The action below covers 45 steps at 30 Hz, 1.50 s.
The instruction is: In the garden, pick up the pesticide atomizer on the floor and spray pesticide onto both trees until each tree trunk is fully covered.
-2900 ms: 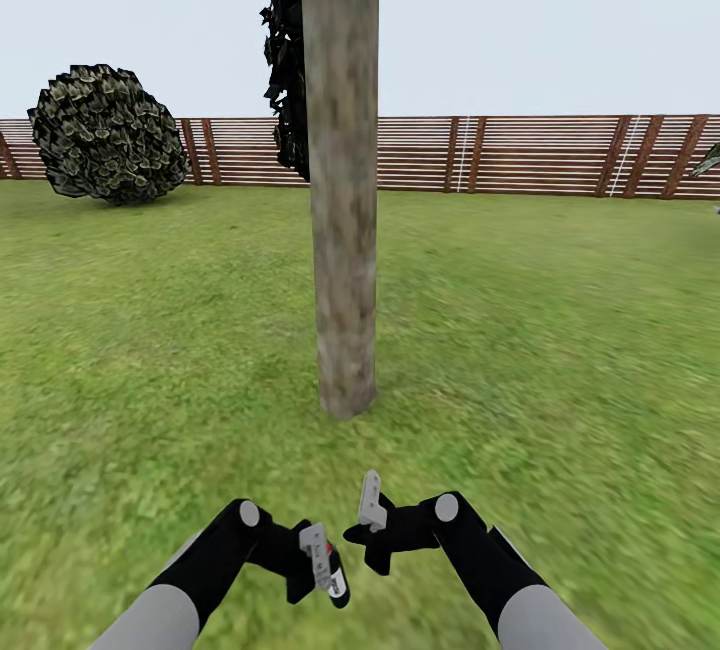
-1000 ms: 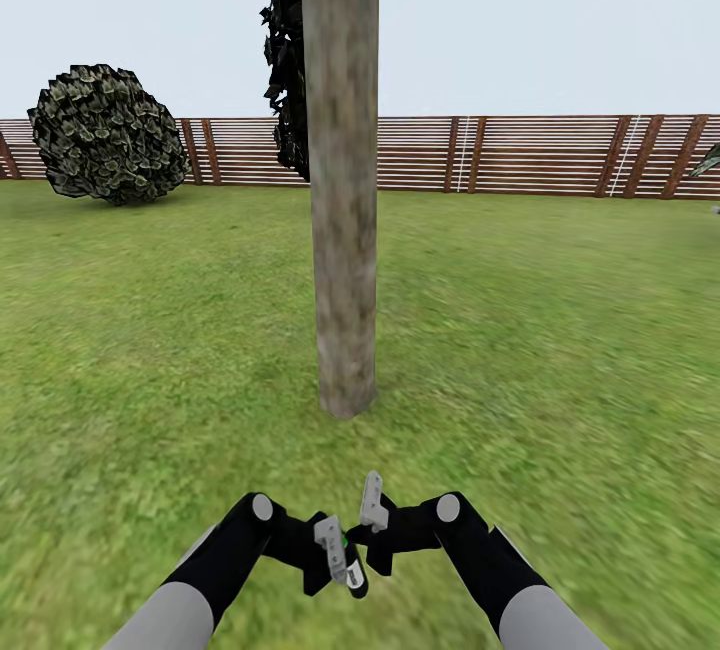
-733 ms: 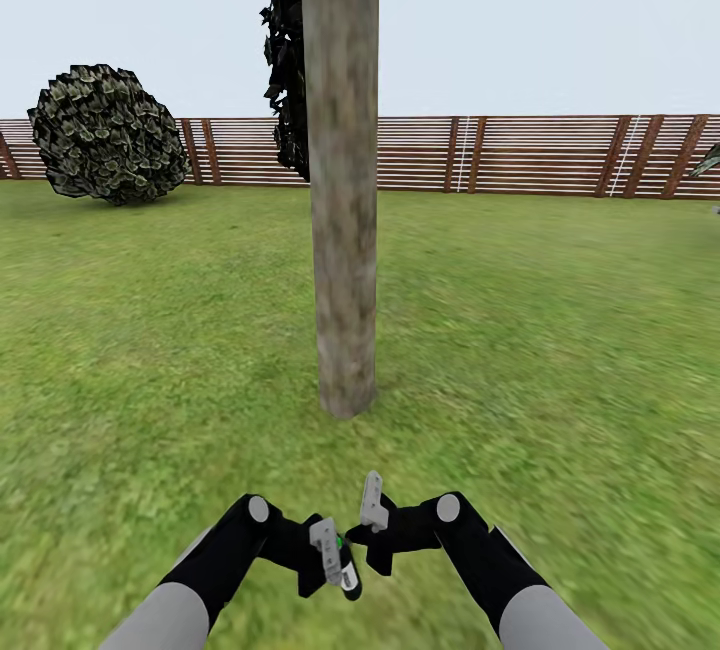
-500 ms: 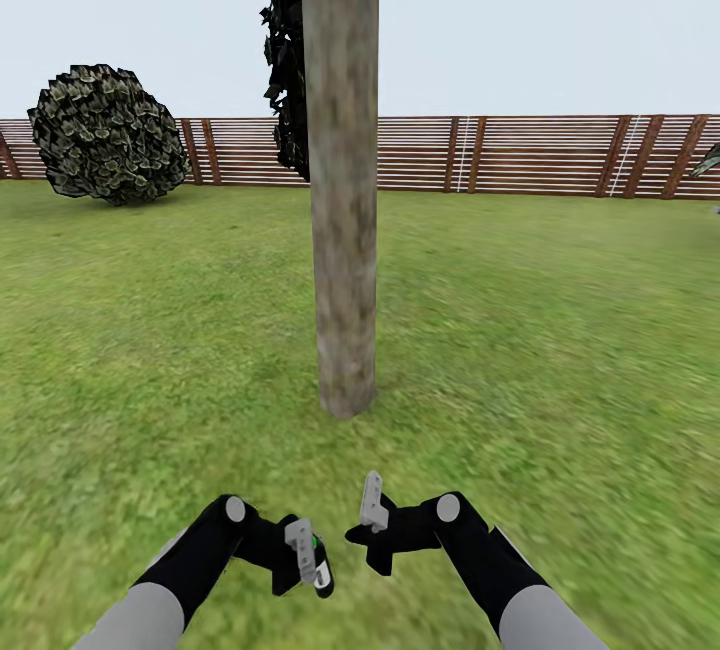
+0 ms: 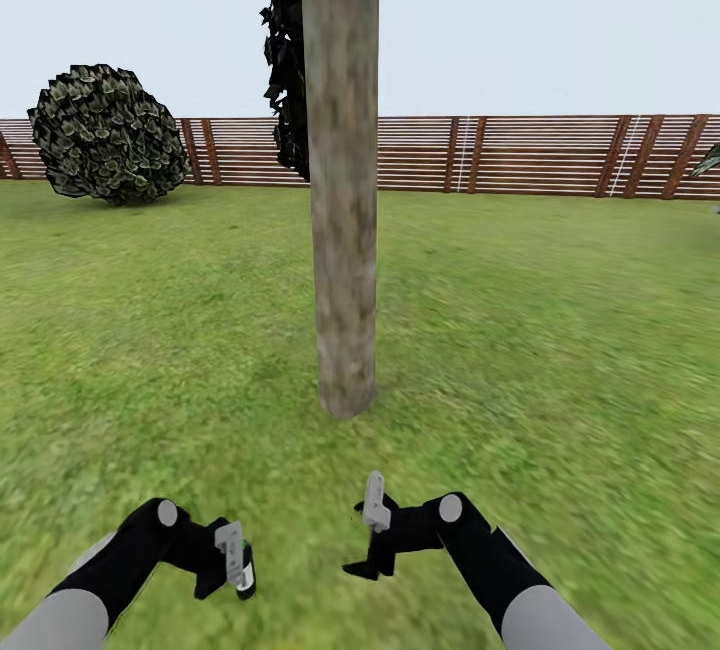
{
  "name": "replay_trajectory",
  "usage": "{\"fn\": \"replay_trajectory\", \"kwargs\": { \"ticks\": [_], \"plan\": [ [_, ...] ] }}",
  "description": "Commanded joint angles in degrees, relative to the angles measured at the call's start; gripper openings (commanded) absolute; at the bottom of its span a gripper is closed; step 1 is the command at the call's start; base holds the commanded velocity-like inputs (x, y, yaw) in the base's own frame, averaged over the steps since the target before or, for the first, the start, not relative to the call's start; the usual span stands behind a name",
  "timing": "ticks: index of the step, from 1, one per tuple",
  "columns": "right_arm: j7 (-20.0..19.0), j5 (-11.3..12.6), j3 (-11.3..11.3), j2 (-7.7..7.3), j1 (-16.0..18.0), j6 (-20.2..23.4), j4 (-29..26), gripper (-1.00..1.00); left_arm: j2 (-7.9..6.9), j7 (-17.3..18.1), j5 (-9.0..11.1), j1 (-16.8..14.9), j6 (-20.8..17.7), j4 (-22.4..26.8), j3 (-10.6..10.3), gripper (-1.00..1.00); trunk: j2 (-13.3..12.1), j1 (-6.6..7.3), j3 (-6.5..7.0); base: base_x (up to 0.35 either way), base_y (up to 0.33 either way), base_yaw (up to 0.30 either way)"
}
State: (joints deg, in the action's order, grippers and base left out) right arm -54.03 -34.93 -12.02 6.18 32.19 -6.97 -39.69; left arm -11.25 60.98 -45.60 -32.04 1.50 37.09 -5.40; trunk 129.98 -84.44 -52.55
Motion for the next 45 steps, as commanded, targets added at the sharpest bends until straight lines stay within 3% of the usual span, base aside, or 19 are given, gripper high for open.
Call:
{"fn": "replay_trajectory", "kwargs": {
  "ticks": [1,4,6,8,10,12,15,17,19,20,23,25,27,28,29,33,37,40,45],
  "plan": [
    [0.03,-0.59,0.18,-0.01,0.01,-0.57,-0.01,1.0,-0.64,0.01,-0.1,-0.03,0.08,0.09,-0.09,-1.0,0.02,0.01,-0.06,0.0,0.0,0.0],
    [0.37,-0.62,0.32,-1.13,0.0,-0.64,0.15,1.0,-1.52,-3.73,0.29,-0.03,-0.3,-0.26,2.22,-1.0,0.02,0.01,-0.06,0.0,0.0,0.0],
    [2.2,-0.42,0.75,-3.63,-0.05,-0.76,0.74,1.0,-1.36,-9.33,0.64,0.01,-0.4,-0.58,6.92,-1.0,0.02,0.01,-0.06,0.0,0.0,0.0],
    [6.77,-0.26,2.52,-6.08,-0.13,-0.76,3.28,1.0,-1.09,-13.05,0.85,0.05,-0.43,-0.75,11.26,-1.0,0.02,0.01,-0.06,0.0,0.0,0.0],
    [14.42,-0.15,6.67,-7.43,-0.17,-0.87,8.72,1.0,-0.47,-15.8,1.37,0.05,-0.49,-2.08,16.12,-1.0,0.02,0.01,-0.06,0.0,0.0,0.0],
    [23.92,-0.12,12.7,-7.99,-0.19,-1.9,15.53,1.0,0.24,-19.09,3.11,0.05,-0.47,-5.75,22.79,-1.0,0.02,0.01,-0.06,0.0,0.0,0.0],
    [38.4,-0.1,19.21,-8.25,-0.19,-6.32,24.1,1.0,0.71,-26.99,5.54,0.03,-0.47,-11.48,31.32,-1.0,0.02,0.01,-0.06,0.0,0.0,0.0],
    [51.05,0.01,21.17,-8.18,-0.24,-10.54,29.49,1.0,1.36,-34.94,6.4,-0.01,-0.56,-15.0,34.33,-1.0,0.02,0.01,-0.06,0.0,0.0,0.0],
    [64.13,0.35,21.81,-7.99,-0.33,-15.13,33.01,1.0,2.9,-41.41,6.61,-0.03,-1.41,-17.84,35.57,-1.0,0.02,0.01,-0.06,0.0,0.0,0.0],
    [68.68,0.72,21.93,-7.94,-0.47,-17.16,33.73,1.0,3.47,-43.35,6.66,-0.03,-2.39,-18.61,35.81,-1.0,0.02,0.01,-0.06,0.0,0.0,0.0],
    [75.8,2.6,22.09,-7.89,-1.11,-21.13,34.7,1.0,4.59,-46.14,6.82,-0.03,-5.89,-19.57,36.07,-1.0,0.02,0.01,-0.06,0.0,0.0,0.0],
    [77.94,5.61,22.16,-8.13,-1.5,-22.58,35.04,1.0,5.57,-47.01,6.91,-0.04,-8.63,-19.62,36.12,-1.0,0.02,0.01,-0.06,0.0,0.0,0.0],
    [78.9,12.75,22.08,-8.34,-2.77,-23.54,35.26,1.0,6.91,-47.46,6.98,-0.07,-11.51,-19.24,36.11,-1.0,0.02,0.01,-0.06,0.0,0.0,0.0],
    [76.93,13.87,22.05,-8.44,-3.14,-23.62,35.19,1.0,7.04,-47.51,7.01,-0.11,-11.84,-19.18,36.21,-1.0,0.02,0.01,-0.06,0.095,0.0,0.0],
    [72.31,14.3,22.04,-8.54,-3.23,-23.62,35.19,1.0,7.19,-47.52,7.07,-0.12,-11.93,-19.17,36.22,-1.0,0.02,0.01,-0.06,0.252,0.0,0.0],
    [65.08,14.5,22.1,-8.86,-3.26,-23.57,35.25,1.0,9.05,-47.61,7.03,-0.7,-11.95,-19.03,36.16,-1.0,0.02,0.01,-0.06,0.305,-0.011,0.0],
    [63.42,15.64,22.2,-9.74,-3.27,-23.53,35.29,1.0,10.64,-47.68,7.05,-1.86,-12.15,-18.49,36.12,-1.0,0.02,0.01,-0.06,0.314,-0.104,0.0],
    [63.08,20.9,22.12,-10.05,-3.27,-23.53,35.29,1.0,12.08,-47.75,7.02,-3.26,-12.98,-18.37,36.1,-1.0,0.02,0.01,-0.06,0.263,-0.185,0.0],
    [62.97,21.79,22.05,-9.9,-3.38,-23.53,35.42,1.0,13.27,-48.33,7.0,-3.34,-13.19,-16.62,36.07,-1.0,0.02,0.01,-0.06,0.182,-0.244,0.0]
  ]
}}
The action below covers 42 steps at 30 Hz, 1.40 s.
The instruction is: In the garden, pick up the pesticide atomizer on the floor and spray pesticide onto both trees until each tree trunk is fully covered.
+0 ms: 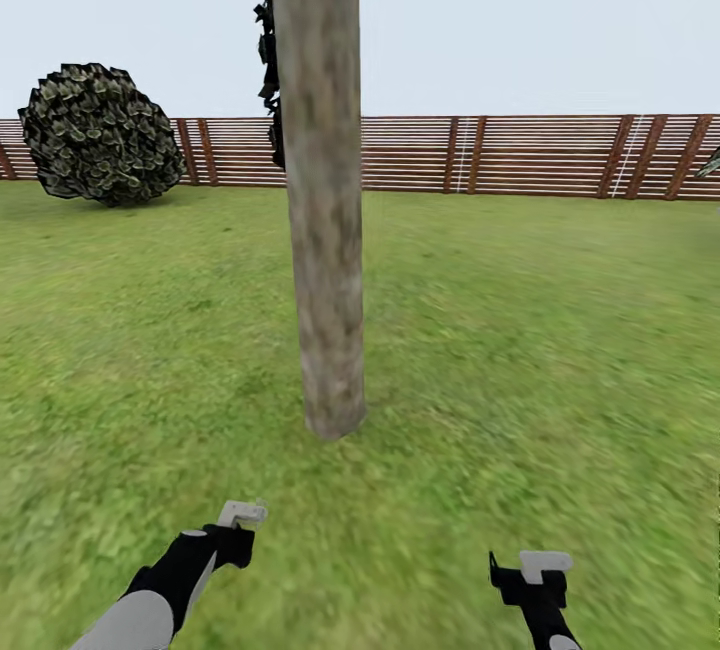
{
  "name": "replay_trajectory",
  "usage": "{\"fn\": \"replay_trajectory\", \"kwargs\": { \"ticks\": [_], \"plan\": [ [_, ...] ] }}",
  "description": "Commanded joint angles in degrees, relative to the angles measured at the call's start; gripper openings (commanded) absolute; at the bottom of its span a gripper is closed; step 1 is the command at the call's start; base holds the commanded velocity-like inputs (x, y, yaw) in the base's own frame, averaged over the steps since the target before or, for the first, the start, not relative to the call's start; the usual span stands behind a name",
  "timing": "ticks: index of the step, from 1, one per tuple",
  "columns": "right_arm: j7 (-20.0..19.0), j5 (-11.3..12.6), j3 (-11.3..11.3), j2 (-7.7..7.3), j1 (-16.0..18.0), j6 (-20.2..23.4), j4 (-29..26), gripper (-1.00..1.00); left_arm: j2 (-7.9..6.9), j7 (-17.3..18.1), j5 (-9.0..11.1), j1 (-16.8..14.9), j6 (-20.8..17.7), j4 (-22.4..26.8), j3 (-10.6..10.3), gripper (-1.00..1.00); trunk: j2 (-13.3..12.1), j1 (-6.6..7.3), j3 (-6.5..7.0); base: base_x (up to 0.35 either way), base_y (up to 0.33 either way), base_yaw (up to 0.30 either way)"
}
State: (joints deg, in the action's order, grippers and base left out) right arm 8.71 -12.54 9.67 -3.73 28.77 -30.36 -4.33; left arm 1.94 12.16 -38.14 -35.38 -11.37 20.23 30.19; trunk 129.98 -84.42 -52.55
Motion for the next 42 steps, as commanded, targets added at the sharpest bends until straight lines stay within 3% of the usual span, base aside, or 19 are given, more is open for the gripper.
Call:
{"fn": "replay_trajectory", "kwargs": {
  "ticks": [1,9,21,28,29,42],
  "plan": [
    [0.23,-0.56,0.36,0.02,-0.15,-0.14,0.07,1.0,0.18,0.44,-0.45,0.09,-0.39,1.21,0.53,-1.0,0.02,-0.01,-0.06,0.156,-0.256,0.0],
    [0.34,-0.47,0.35,0.11,-1.18,-0.14,0.03,1.0,0.73,0.41,-0.44,0.54,-3.11,4.25,0.57,-1.0,0.02,-0.01,-0.06,0.129,-0.261,0.0],
    [0.26,-0.47,0.35,0.04,-1.3,-0.14,0.03,1.0,1.74,0.32,-0.44,0.74,-3.08,5.4,0.34,-1.0,0.02,-0.01,-0.06,0.086,-0.265,-0.002],
    [0.33,-0.47,0.35,0.04,-1.35,-0.14,0.04,1.0,2.01,0.32,-0.44,0.75,-2.95,5.55,0.22,-1.0,0.02,-0.01,-0.06,0.306,-0.107,-0.231],
    [0.25,-0.64,0.34,0.04,-1.35,-0.14,0.03,1.0,1.25,1.24,-0.44,-0.05,-12.54,18.26,-0.22,-1.0,0.02,-0.01,-0.06,-0.002,0.0,0.0],
    [0.25,-0.64,0.35,-0.06,-1.35,-0.14,0.03,1.0,1.25,1.28,-0.44,-0.25,-12.46,18.29,-0.17,-1.0,0.02,-0.01,-0.06,-0.03,0.0,0.0]
  ]
}}
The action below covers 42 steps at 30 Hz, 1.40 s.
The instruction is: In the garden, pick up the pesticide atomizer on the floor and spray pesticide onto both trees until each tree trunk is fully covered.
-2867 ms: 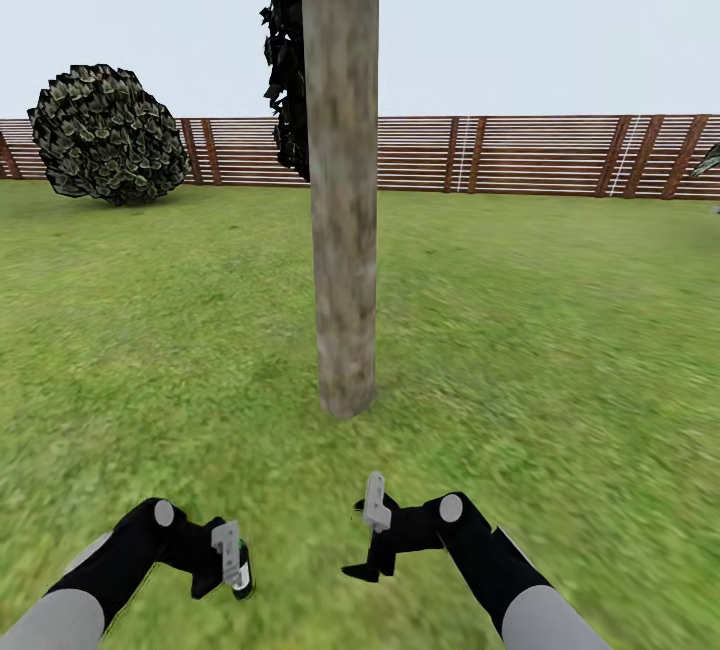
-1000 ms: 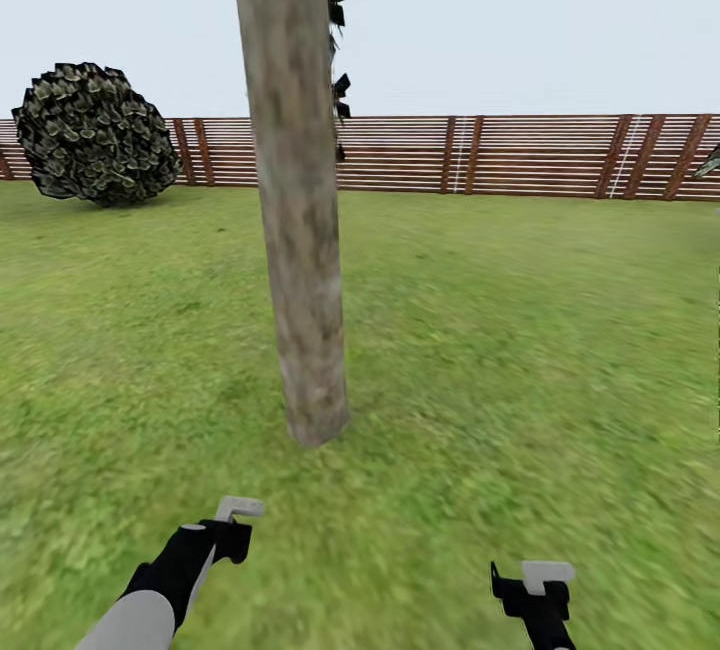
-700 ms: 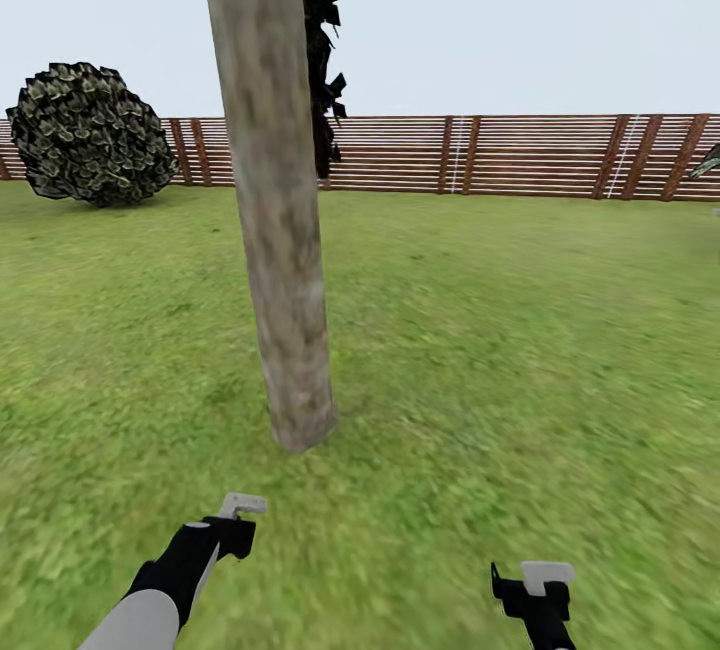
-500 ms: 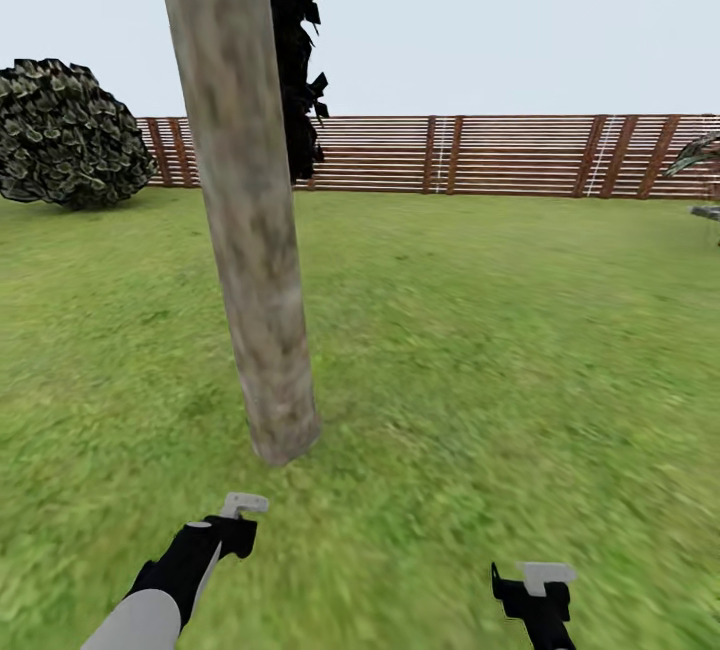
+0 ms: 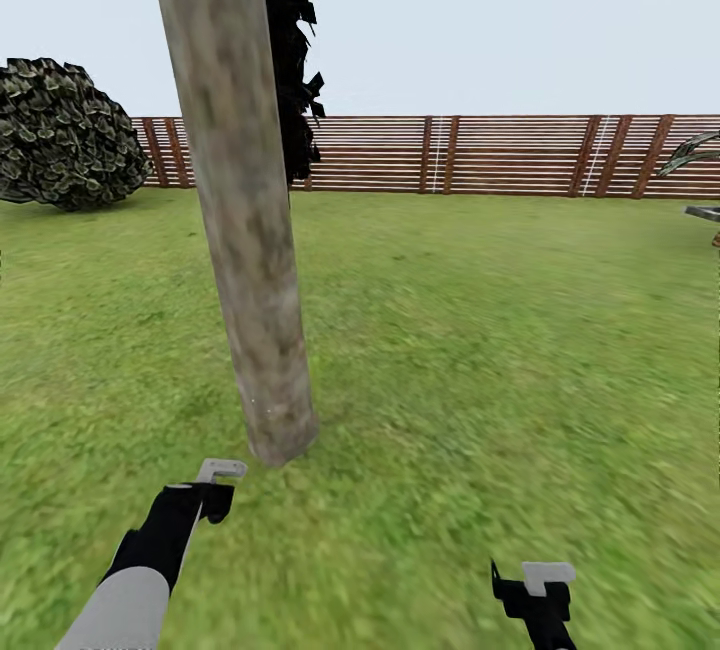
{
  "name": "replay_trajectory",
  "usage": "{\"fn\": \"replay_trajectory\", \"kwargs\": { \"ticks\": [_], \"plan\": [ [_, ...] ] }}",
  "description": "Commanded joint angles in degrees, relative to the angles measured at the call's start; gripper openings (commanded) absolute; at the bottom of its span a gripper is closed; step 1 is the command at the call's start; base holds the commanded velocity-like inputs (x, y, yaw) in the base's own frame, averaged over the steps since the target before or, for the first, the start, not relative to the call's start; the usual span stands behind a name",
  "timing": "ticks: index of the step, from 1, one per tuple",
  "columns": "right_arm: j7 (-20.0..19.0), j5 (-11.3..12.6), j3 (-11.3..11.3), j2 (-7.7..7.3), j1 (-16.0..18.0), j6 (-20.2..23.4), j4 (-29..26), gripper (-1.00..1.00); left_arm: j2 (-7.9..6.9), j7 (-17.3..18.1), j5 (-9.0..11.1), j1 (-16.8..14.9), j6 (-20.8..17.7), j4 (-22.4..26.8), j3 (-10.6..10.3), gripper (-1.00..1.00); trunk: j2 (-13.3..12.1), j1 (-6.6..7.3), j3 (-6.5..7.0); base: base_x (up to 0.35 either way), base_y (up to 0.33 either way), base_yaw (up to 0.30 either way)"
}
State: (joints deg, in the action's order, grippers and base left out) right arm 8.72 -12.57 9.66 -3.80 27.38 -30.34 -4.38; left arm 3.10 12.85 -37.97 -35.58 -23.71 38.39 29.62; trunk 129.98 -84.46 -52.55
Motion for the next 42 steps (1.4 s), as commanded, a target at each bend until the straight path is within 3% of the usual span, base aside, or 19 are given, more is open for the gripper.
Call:
{"fn": "replay_trajectory", "kwargs": {
  "ticks": [1,4,6,7,8,9,11,15,18,22,26,29,31,34,36,37,38,41,42],
  "plan": [
    [0.28,-0.61,0.36,0.01,0.04,-0.16,0.07,1.0,0.12,0.59,-0.62,-0.17,-0.06,0.16,0.38,-1.0,0.03,0.03,-0.05,-0.277,0.0,0.0],
    [0.25,-0.61,0.36,0.02,0.04,-0.16,0.07,1.0,0.98,1.19,-0.62,-4.26,-0.82,0.11,0.31,-1.0,0.03,0.03,-0.05,-0.137,0.0,0.0],
    [0.25,-0.61,0.33,0.02,0.04,-0.16,0.07,1.0,1.02,4.09,-0.71,-6.61,-3.57,0.1,0.29,-1.0,0.03,0.03,-0.05,-0.011,0.0,0.0],
    [0.24,-0.61,0.35,-0.01,0.04,-0.16,0.07,1.0,-0.8,7.79,-1.38,-9.48,-7.17,0.46,0.18,-1.0,0.03,0.03,-0.05,0.0,0.0,0.0],
    [0.24,-0.61,0.36,-0.06,0.04,-0.16,0.07,1.0,-4.35,8.02,-1.74,-9.64,-7.37,0.52,0.13,-1.0,0.03,0.03,-0.05,0.0,0.0,-0.189],
    [0.24,-0.61,0.36,-0.06,0.04,-0.16,0.07,1.0,-5.59,8.09,-1.79,-9.57,-7.55,0.37,0.11,-1.0,0.03,0.03,-0.05,0.0,0.0,-0.238],
    [0.28,-0.61,0.36,-0.07,0.04,-0.16,0.07,1.0,-6.24,8.3,-1.86,-9.44,-7.82,0.27,-0.11,-1.0,0.03,0.03,-0.05,0.0,0.0,-0.222],
    [0.33,-0.61,0.3,-0.07,0.04,-0.16,0.07,1.0,-6.26,13.53,-1.55,-9.03,-9.23,0.05,-8.27,-1.0,0.03,0.03,-0.05,0.0,0.0,-0.039],
    [0.33,-0.61,0.33,-0.07,0.04,-0.15,0.07,1.0,-6.52,14.79,-1.43,-8.82,-9.71,0.07,-10.01,-1.0,0.03,0.03,-0.05,0.0,0.0,-0.004],
    [0.33,-0.61,0.3,-0.07,0.04,-0.16,0.07,1.0,-7.73,15.48,-1.41,-4.39,-8.13,0.49,-10.24,-1.0,0.03,0.03,-0.05,0.0,0.0,0.0],
    [0.33,-0.61,0.3,-0.07,0.04,-0.16,0.07,1.0,-6.88,14.53,-1.43,-3.28,-6.51,0.65,-10.27,-1.0,0.03,0.03,-0.05,0.0,0.0,0.0],
    [0.33,-0.61,0.27,-0.07,0.04,-0.16,0.07,1.0,-2.61,11.8,-1.51,-3.18,-6.51,1.15,-10.01,-1.0,0.03,0.03,-0.05,0.0,0.0,0.0],
    [0.33,-0.61,0.27,-0.07,0.04,-0.16,0.07,1.0,-0.01,6.94,-1.43,-3.17,-6.52,1.33,-9.81,-1.0,0.03,0.03,-0.05,0.0,0.0,0.0],
    [0.33,-0.61,0.27,-0.07,0.04,-0.16,0.07,1.0,-0.39,6.14,-0.2,-3.13,-6.61,1.34,-9.06,-1.0,0.03,0.03,-0.05,0.0,0.0,0.0],
    [0.33,-0.61,0.27,-0.07,0.04,-0.15,0.07,1.0,-2.64,6.06,2.31,-3.11,-6.69,1.29,-6.3,-1.0,0.03,0.03,-0.05,0.0,0.0,0.0],
    [0.33,-0.61,0.27,-0.07,0.04,-0.14,0.07,1.0,-4.71,6.0,3.34,-3.1,-6.69,1.19,-5.17,-1.0,0.03,0.03,-0.05,0.0,0.0,0.0],
    [0.33,-0.61,0.27,-0.07,0.04,-0.11,0.07,1.0,-5.45,5.82,3.53,-3.1,-6.62,1.26,-5.1,-1.0,0.03,0.03,-0.05,0.0,0.0,0.0],
    [0.33,-0.68,0.27,-0.03,0.04,-0.08,0.07,1.0,-5.62,5.64,3.62,-3.1,-6.72,1.37,-5.02,-1.0,0.03,0.03,-0.05,0.0,0.0,0.0],
    [0.33,-0.69,0.27,0.0,0.04,-0.08,0.07,1.0,-4.91,5.66,3.75,-3.23,-6.8,1.4,-5.25,-1.0,0.03,0.03,-0.05,0.0,0.0,0.0]
  ]
}}
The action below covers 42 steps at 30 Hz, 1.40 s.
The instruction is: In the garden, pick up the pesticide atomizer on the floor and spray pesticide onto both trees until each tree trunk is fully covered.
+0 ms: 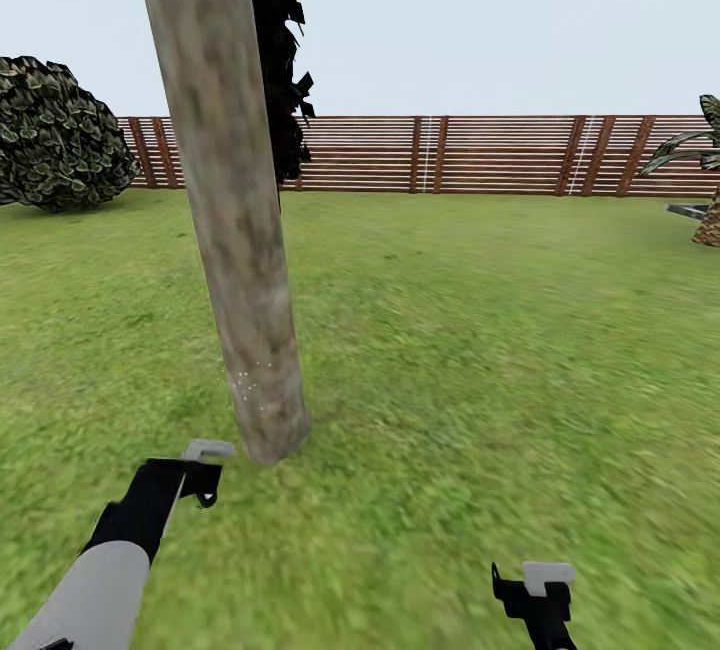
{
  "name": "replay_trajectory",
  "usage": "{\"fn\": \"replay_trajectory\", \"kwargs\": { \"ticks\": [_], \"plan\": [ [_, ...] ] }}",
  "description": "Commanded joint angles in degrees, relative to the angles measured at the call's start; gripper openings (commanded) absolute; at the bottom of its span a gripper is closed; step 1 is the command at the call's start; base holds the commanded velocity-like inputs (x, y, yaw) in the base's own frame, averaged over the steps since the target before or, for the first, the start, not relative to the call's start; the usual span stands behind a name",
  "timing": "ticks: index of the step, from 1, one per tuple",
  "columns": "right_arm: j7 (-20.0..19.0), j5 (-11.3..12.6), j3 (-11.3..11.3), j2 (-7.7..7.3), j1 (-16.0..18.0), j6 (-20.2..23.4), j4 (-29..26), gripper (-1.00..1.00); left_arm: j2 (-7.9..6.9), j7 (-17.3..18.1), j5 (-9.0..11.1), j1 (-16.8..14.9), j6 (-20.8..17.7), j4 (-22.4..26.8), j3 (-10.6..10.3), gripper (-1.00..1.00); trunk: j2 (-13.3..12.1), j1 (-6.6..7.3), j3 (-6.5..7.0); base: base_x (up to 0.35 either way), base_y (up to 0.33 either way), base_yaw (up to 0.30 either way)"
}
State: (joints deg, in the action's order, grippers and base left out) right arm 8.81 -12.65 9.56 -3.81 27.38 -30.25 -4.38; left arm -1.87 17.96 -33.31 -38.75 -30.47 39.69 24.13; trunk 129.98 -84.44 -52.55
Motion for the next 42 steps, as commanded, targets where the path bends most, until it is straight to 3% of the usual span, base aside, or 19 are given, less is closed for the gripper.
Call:
{"fn": "replay_trajectory", "kwargs": {
  "ticks": [1,4,7,8,10,12,13,16,19,24,30,34,36,38,40,42],
  "plan": [
    [0.24,-0.62,0.37,0.02,0.04,-0.16,0.07,1.0,1.04,0.53,-0.97,-0.21,-0.21,0.11,-0.23,-1.0,0.02,0.01,-0.05,0.0,0.0,0.0],
    [0.24,-0.62,0.37,0.02,0.04,-0.16,0.07,1.0,2.88,0.56,-0.99,-0.58,-2.24,0.17,-1.29,-1.0,0.02,0.01,-0.05,0.0,0.0,0.0],
    [0.24,-0.59,0.37,-0.04,0.04,-0.16,0.07,1.0,2.45,0.8,-0.78,-0.78,-4.19,0.27,-1.41,-1.0,0.02,0.01,-0.05,0.0,0.0,0.0],
    [0.24,-0.6,0.37,-0.05,0.04,-0.16,0.07,1.0,1.91,0.85,-0.77,-0.79,-4.3,0.46,-1.3,-1.0,0.02,0.01,-0.05,0.0,0.0,0.0],
    [0.24,-0.62,0.37,-0.06,0.04,-0.17,0.07,1.0,-1.66,1.95,-0.19,-0.78,-4.54,1.69,-1.12,-1.0,0.02,0.01,-0.05,0.0,0.0,0.0],
    [0.24,-0.62,0.37,-0.06,0.04,-0.17,0.07,1.0,-2.58,3.46,0.15,-0.79,-4.6,2.06,-1.38,-1.0,0.02,0.01,-0.05,0.0,0.0,0.0],
    [0.24,-0.62,0.37,-0.06,0.04,-0.17,0.07,1.0,-2.49,4.05,0.19,-0.79,-4.69,2.24,-1.69,-1.0,0.02,0.01,-0.05,0.0,0.0,0.0],
    [0.24,-0.59,0.37,-0.06,0.04,-0.16,0.07,1.0,0.21,4.63,0.2,-1.34,-4.81,3.46,-4.03,-1.0,0.02,0.01,-0.05,0.0,-0.028,0.0],
    [0.24,-0.61,0.37,-0.06,0.04,-0.16,0.07,1.0,1.54,4.78,0.26,-2.86,-5.73,4.15,-5.01,-1.0,0.02,0.01,-0.05,-0.004,-0.187,0.0],
    [0.24,-0.62,0.37,-0.06,0.04,-0.16,0.07,1.0,1.07,4.97,0.24,-3.83,-8.37,4.35,-5.39,-1.0,0.02,0.01,-0.05,-0.237,-0.065,0.0],
    [0.2,-0.62,0.37,-0.06,0.04,-0.16,0.07,1.0,1.78,4.98,0.21,-8.6,-9.11,4.28,-5.43,-1.0,0.02,0.01,-0.05,-0.025,-0.002,0.0],
    [0.15,-0.62,0.37,-0.06,0.04,-0.16,0.07,1.0,0.37,5.03,0.06,-11.81,-12.21,4.15,-5.41,-1.0,0.02,0.01,-0.05,-0.001,0.0,0.0],
    [0.15,-0.62,0.37,-0.06,0.04,-0.16,0.07,1.0,-2.68,5.12,0.27,-12.41,-12.65,4.16,-5.37,-1.0,0.02,0.01,-0.05,0.0,0.0,0.0],
    [0.14,-0.62,0.37,-0.06,0.04,-0.16,0.07,1.0,-4.48,5.72,0.47,-12.56,-12.72,3.93,-5.37,-1.0,0.02,0.01,-0.05,0.0,0.0,0.0],
    [0.08,-0.62,0.37,-0.06,0.04,-0.16,0.07,1.0,-5.35,8.91,0.12,-12.4,-12.76,3.55,-5.63,-1.0,0.02,0.01,-0.05,0.0,0.0,0.0],
    [0.12,-0.62,0.37,0.04,0.04,-0.16,0.07,1.0,-5.16,10.2,0.0,-12.43,-12.96,3.48,-5.56,-1.0,0.02,0.01,-0.05,0.0,0.0,0.137]
  ]
}}
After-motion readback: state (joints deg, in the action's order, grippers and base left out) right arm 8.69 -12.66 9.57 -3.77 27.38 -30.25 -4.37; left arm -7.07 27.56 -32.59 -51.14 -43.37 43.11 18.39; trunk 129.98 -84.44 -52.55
